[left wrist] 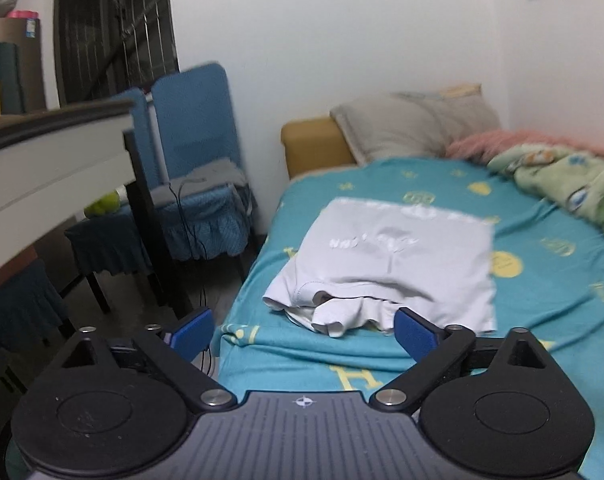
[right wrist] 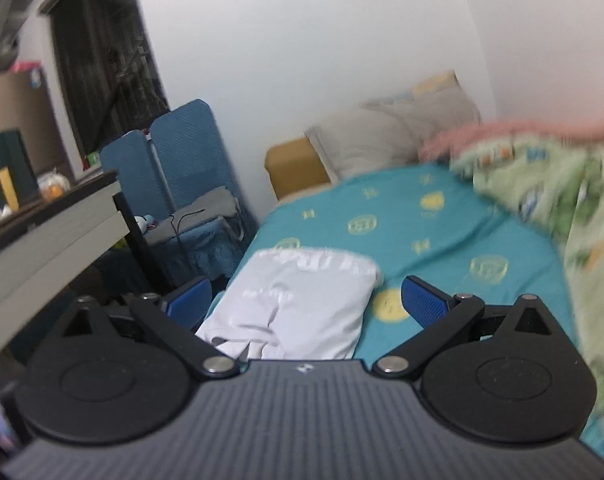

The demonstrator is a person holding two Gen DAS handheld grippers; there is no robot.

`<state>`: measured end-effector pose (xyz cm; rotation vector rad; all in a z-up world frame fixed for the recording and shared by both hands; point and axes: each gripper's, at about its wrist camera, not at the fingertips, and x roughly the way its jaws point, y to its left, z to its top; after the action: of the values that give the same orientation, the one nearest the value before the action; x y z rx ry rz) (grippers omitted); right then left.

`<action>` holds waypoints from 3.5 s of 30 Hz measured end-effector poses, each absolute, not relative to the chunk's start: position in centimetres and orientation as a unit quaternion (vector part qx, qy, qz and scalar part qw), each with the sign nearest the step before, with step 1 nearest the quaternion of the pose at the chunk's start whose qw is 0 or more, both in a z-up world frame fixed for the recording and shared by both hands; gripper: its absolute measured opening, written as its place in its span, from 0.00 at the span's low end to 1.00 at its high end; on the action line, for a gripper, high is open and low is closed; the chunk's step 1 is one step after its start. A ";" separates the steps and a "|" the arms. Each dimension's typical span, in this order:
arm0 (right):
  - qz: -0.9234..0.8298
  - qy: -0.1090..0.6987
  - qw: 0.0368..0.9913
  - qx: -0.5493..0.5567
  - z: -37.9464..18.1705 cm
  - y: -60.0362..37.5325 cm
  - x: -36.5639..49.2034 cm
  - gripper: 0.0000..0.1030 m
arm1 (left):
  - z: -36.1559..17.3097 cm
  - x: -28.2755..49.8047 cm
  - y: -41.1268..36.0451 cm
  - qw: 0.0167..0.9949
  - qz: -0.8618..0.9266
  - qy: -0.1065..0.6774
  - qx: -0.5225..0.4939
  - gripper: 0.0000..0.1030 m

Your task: Fold clothes

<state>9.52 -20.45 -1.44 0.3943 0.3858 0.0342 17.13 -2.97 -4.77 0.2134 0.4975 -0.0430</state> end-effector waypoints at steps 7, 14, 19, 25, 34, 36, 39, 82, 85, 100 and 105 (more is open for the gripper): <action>0.012 0.230 0.943 0.241 -5.9 -22.6 12.9 1.00 | -10.5 27.2 -2.6 0.955 0.001 0.286 0.079 0.65; 0.023 0.256 0.930 0.263 -9.0 -22.9 16.4 1.00 | -11.7 31.0 -1.6 0.970 -0.018 0.239 0.039 0.16; 0.031 0.265 0.934 0.239 -9.9 -22.1 17.3 1.00 | -8.7 27.3 -2.5 0.979 -0.068 0.187 0.043 0.11; 0.034 0.236 0.950 0.201 -9.1 -21.1 16.2 1.00 | -4.5 19.6 -2.3 0.982 -0.115 0.153 0.004 0.08; 0.057 0.211 0.965 0.144 -6.4 -18.7 12.1 1.00 | 0.6 7.9 -0.8 0.979 -0.179 0.087 -0.040 0.07; 0.075 0.215 0.964 0.140 -5.9 -17.7 10.7 1.00 | 1.1 6.3 -0.3 0.978 -0.187 0.079 -0.052 0.07; 0.107 0.229 0.961 0.115 -6.0 -15.4 9.6 1.00 | 1.0 5.5 0.2 0.975 -0.195 0.085 -0.065 0.07; -0.168 0.116 0.975 0.085 -3.1 -19.8 9.3 1.00 | 0.3 6.2 1.1 0.988 -0.136 0.046 -0.062 0.06; -0.145 0.146 0.973 0.102 -3.7 -20.9 9.5 1.00 | 0.0 5.9 1.0 0.988 -0.134 0.055 -0.057 0.06; -0.064 0.265 0.953 0.135 -9.4 -17.7 13.0 0.14 | -3.9 8.9 0.9 0.981 -0.106 0.161 -0.036 0.08; -0.048 0.243 0.955 0.166 -7.8 -19.0 12.7 0.10 | -5.3 10.7 1.3 0.973 -0.101 0.208 -0.028 0.15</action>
<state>12.70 -18.99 -7.77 0.3364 0.4934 -0.0978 10.75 1.31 -5.33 -0.0556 0.4194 -0.2045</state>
